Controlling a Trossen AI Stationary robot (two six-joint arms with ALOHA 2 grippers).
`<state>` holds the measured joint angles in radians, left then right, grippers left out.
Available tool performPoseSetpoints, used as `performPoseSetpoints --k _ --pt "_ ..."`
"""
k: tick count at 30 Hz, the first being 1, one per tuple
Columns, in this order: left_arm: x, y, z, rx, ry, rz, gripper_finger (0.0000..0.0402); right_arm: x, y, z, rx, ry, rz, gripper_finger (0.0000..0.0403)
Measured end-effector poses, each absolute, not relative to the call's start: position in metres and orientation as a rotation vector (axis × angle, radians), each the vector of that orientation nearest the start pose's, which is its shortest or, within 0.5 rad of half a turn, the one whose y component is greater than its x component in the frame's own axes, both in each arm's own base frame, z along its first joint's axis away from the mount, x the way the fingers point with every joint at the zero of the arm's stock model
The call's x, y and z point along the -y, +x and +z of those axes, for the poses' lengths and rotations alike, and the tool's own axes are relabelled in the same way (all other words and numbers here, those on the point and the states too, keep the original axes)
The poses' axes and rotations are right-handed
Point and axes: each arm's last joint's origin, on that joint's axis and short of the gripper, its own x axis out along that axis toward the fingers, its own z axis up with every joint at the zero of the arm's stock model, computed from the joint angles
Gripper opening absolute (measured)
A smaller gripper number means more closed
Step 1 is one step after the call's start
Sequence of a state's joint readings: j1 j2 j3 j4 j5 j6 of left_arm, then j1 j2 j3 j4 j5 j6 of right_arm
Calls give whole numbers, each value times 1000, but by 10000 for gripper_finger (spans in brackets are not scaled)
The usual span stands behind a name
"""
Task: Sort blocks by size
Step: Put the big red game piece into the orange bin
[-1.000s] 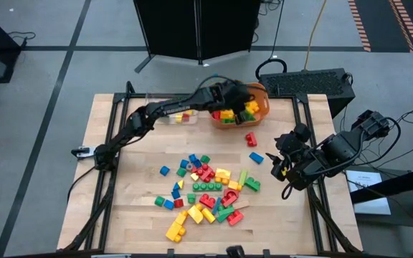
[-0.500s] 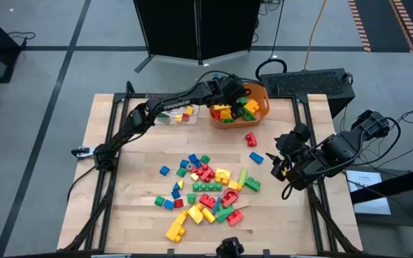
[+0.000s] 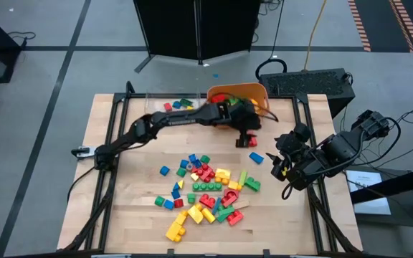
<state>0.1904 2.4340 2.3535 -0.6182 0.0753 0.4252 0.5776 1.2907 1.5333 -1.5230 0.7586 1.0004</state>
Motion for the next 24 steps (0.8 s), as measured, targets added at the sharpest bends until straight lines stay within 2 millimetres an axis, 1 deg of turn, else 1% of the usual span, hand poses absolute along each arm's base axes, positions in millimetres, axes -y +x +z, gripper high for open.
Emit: performPoseSetpoints --k 4,7,10,13,16,18,22,24 --pt "-92 550 222 -692 322 -57 267 -90 175 389 -785 124 -601 265" --pt "-88 557 208 -680 284 -46 267 -90 175 389 -788 126 -599 265" --pt "-87 561 200 -679 206 38 267 -91 175 389 -789 127 -598 265" --pt "-90 563 196 -665 136 118 267 -90 175 389 -789 127 -598 265" --pt "-92 567 196 -621 127 139 267 -90 175 389 -789 126 -598 265" --pt "-91 567 193 -635 123 148 267 -90 175 389 -791 121 -597 265" --pt "-90 568 178 -671 67 165 267 -90 175 389 -793 112 -592 265" --pt "-90 570 172 -660 57 171 267 -90 175 389 -793 111 -592 265"
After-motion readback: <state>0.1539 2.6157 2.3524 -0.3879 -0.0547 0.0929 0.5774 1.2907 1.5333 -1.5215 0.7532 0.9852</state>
